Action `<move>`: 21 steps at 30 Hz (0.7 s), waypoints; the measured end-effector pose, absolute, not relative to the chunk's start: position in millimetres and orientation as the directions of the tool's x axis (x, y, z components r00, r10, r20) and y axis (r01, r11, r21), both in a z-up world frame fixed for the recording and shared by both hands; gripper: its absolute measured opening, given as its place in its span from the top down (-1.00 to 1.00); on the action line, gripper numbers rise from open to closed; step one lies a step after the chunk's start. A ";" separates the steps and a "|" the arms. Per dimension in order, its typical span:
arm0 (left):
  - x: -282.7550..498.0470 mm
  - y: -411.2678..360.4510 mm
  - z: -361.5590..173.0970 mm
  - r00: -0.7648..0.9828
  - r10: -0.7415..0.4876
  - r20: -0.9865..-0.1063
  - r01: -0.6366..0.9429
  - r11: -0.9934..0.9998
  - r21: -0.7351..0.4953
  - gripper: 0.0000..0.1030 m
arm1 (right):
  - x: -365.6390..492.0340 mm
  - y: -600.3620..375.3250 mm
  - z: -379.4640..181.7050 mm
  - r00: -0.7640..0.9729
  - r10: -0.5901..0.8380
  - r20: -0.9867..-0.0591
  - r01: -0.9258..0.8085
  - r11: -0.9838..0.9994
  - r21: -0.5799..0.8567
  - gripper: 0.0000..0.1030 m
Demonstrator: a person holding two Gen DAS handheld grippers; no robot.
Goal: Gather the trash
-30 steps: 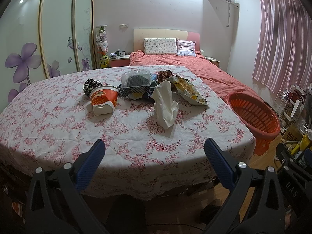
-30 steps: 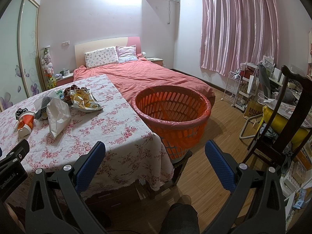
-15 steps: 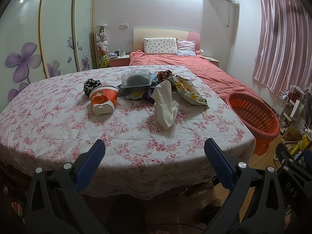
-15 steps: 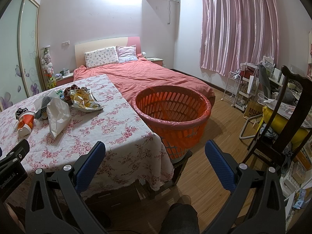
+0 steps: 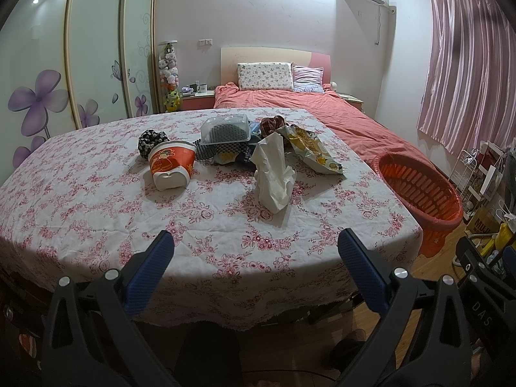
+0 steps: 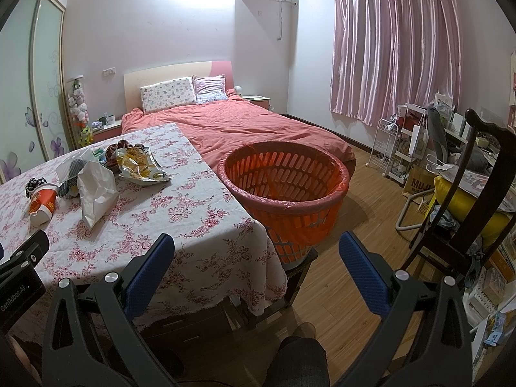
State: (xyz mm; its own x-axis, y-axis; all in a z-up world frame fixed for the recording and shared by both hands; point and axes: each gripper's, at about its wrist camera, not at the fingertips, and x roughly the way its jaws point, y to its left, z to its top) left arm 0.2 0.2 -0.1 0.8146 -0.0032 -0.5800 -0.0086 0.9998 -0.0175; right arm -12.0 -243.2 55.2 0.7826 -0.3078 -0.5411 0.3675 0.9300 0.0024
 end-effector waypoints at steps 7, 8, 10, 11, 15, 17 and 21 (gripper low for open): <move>0.2 0.2 -0.2 0.814 -0.004 -0.580 -0.008 1.000 -0.018 -0.93 | -11.4 -244.4 55.4 0.782 -0.307 -0.542 0.367 0.930 0.002 -0.96; 0.2 0.3 -0.1 0.814 -0.004 -0.580 -0.009 1.000 -0.018 -0.93 | -11.3 -243.9 55.5 0.783 -0.308 -0.541 0.367 0.930 0.002 -0.96; 0.2 0.2 -0.1 0.814 -0.003 -0.580 -0.009 1.000 -0.019 -0.93 | -11.3 -244.1 55.5 0.782 -0.308 -0.541 0.367 0.930 0.002 -0.96; 0.2 0.2 -0.1 0.814 -0.004 -0.580 -0.009 1.000 -0.019 -0.93 | -11.3 -244.2 55.5 0.782 -0.308 -0.541 0.367 0.930 0.001 -0.96; 0.1 0.0 -0.2 0.813 -0.005 -0.582 -0.008 1.000 -0.019 -0.93 | -11.4 -245.1 55.6 0.782 -0.308 -0.542 0.366 0.931 0.000 -0.96; 0.1 0.0 -0.2 0.814 -0.005 -0.581 -0.008 1.000 -0.019 -0.93 | -11.3 -244.5 55.6 0.782 -0.309 -0.542 0.368 0.930 0.001 -0.96; 0.1 0.0 -0.2 0.813 -0.005 -0.582 -0.008 1.000 -0.020 -0.93 | -11.0 -244.2 55.5 0.782 -0.309 -0.542 0.367 0.930 0.000 -0.96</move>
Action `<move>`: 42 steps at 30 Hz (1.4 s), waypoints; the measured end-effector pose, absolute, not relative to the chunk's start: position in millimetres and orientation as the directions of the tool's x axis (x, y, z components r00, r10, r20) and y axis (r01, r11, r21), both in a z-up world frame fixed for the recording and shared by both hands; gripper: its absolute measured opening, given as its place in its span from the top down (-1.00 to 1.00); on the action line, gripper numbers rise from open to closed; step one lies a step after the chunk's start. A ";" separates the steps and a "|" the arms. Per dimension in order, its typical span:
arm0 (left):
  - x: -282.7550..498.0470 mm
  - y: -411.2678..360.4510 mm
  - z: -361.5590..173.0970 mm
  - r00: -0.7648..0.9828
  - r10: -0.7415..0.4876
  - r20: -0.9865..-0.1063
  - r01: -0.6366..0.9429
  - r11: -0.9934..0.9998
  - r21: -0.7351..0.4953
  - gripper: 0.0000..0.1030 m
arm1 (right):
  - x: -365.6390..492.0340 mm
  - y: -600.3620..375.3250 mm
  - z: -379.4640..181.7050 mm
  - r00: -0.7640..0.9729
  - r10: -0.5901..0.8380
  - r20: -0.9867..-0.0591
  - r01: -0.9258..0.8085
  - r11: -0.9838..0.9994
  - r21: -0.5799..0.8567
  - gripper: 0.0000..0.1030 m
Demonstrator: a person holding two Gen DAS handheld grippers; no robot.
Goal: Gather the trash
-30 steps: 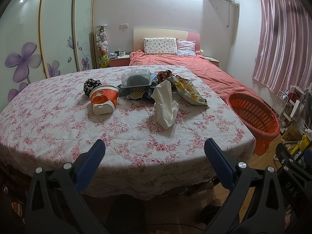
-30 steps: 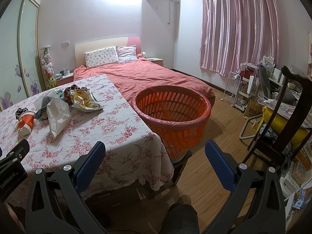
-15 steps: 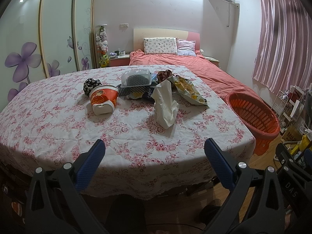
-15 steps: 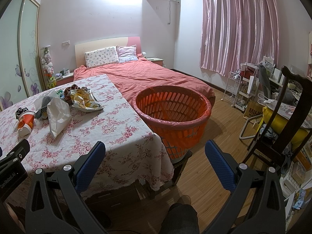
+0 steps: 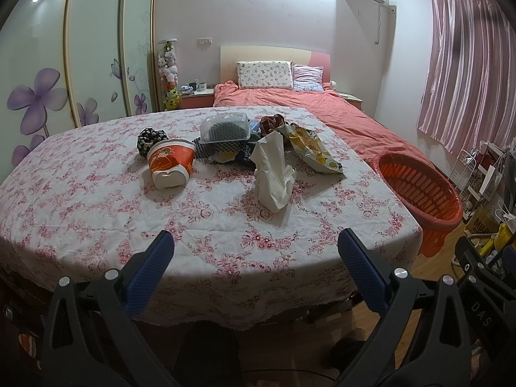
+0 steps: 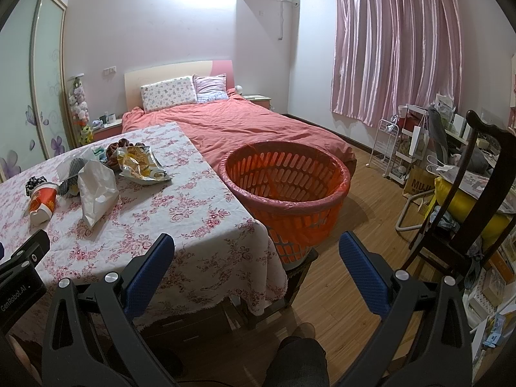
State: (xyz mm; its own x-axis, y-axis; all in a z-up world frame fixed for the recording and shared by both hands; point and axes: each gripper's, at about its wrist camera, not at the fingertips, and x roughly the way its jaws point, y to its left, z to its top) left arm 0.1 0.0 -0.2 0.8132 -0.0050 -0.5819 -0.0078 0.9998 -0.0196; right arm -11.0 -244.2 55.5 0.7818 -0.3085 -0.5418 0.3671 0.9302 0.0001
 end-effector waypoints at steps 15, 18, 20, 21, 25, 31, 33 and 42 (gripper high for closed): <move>12.0 37.3 -10.2 0.790 0.064 -0.610 -0.111 0.993 -0.040 -0.93 | 9.0 -232.6 52.5 0.797 -0.240 -0.554 0.297 0.955 0.013 -0.96; 26.6 60.9 -14.6 0.778 0.066 -0.625 -0.138 0.988 -0.068 -0.93 | 20.8 -216.8 50.9 0.805 -0.199 -0.559 0.250 0.968 0.015 -0.96; 32.6 76.1 -16.7 0.771 0.068 -0.633 -0.157 0.984 -0.086 -0.93 | 31.1 -203.8 50.6 0.811 -0.170 -0.560 0.215 0.977 0.014 -0.96; 35.5 81.2 -17.1 0.770 0.068 -0.634 -0.162 0.982 -0.091 -0.93 | 35.5 -198.7 50.9 0.814 -0.154 -0.560 0.197 0.980 0.016 -0.96; 44.9 105.6 -17.5 0.771 0.081 -0.631 -0.189 0.976 -0.105 -0.93 | 55.5 -177.1 54.0 0.821 -0.099 -0.563 0.141 0.990 0.031 -0.96; 60.3 135.2 -17.8 0.772 0.105 -0.627 -0.224 0.968 -0.114 -0.93 | 86.8 -142.9 51.8 0.822 -0.014 -0.569 0.048 0.998 0.046 -0.96; 65.0 144.7 -17.8 0.771 0.112 -0.627 -0.237 0.964 -0.119 -0.93 | 98.1 -131.6 48.5 0.816 0.021 -0.578 0.014 0.998 0.055 -0.96; 88.3 169.0 -22.2 0.757 0.152 -0.636 -0.276 0.956 -0.101 -0.93 | 150.5 -105.5 27.4 0.774 0.045 -0.632 -0.023 0.999 0.043 -0.96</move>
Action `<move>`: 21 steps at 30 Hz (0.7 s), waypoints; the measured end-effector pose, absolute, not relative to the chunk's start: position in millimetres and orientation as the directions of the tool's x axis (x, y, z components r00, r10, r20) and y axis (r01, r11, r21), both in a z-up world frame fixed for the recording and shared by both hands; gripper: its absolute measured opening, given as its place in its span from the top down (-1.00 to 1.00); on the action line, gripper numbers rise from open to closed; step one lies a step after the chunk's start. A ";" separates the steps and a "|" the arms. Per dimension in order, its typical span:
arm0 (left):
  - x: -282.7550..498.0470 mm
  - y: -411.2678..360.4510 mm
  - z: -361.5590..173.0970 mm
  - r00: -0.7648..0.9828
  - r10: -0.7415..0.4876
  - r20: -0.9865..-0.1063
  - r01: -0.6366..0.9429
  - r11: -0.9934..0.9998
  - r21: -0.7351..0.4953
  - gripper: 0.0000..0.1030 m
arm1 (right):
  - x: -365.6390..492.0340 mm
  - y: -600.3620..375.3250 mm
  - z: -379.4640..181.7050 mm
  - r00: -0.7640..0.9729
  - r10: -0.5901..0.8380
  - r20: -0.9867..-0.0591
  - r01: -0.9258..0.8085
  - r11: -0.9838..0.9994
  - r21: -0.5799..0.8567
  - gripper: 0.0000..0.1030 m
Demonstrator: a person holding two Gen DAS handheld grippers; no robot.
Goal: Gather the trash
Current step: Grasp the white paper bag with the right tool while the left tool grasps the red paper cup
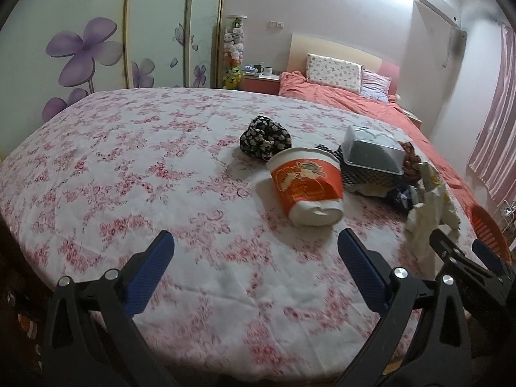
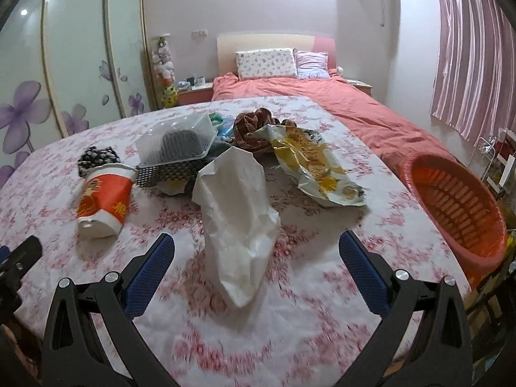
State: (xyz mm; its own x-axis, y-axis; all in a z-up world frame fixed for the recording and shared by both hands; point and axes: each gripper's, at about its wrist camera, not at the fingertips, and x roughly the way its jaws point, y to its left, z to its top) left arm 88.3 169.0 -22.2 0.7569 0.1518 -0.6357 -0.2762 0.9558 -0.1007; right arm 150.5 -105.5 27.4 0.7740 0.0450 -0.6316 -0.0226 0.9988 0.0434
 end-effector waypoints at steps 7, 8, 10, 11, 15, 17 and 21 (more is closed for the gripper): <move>114.3 169.8 -29.9 0.744 0.130 -0.656 -0.249 0.964 -0.092 -0.93 | 169.7 -103.7 17.0 0.737 0.053 -0.674 -0.033 0.999 0.042 -0.65; 119.0 169.5 -31.7 0.739 0.122 -0.663 -0.246 0.964 -0.096 -0.93 | 171.6 -105.2 14.8 0.728 0.056 -0.684 -0.033 0.998 0.047 -0.52; 128.3 169.5 -34.1 0.730 0.102 -0.676 -0.237 0.965 -0.111 -0.93 | 173.6 -107.0 12.2 0.718 0.069 -0.693 -0.039 0.998 0.058 -0.37; 133.3 169.0 -35.2 0.727 0.094 -0.681 -0.234 0.965 -0.117 -0.93 | 173.6 -108.5 11.0 0.712 0.089 -0.696 -0.050 0.996 0.076 -0.29; 149.8 167.9 -37.4 0.718 0.073 -0.693 -0.225 0.965 -0.131 -0.93 | 170.7 -106.7 11.5 0.712 0.114 -0.693 -0.081 0.994 0.080 0.02; 158.6 166.7 -39.0 0.712 0.066 -0.699 -0.223 0.965 -0.136 -0.93 | 168.4 -105.0 12.9 0.715 0.118 -0.689 -0.092 0.993 0.074 0.16; 174.7 165.1 -44.1 0.691 0.046 -0.722 -0.220 0.964 -0.149 -0.93 | 166.5 -106.9 13.4 0.709 0.147 -0.690 -0.109 0.989 0.099 0.29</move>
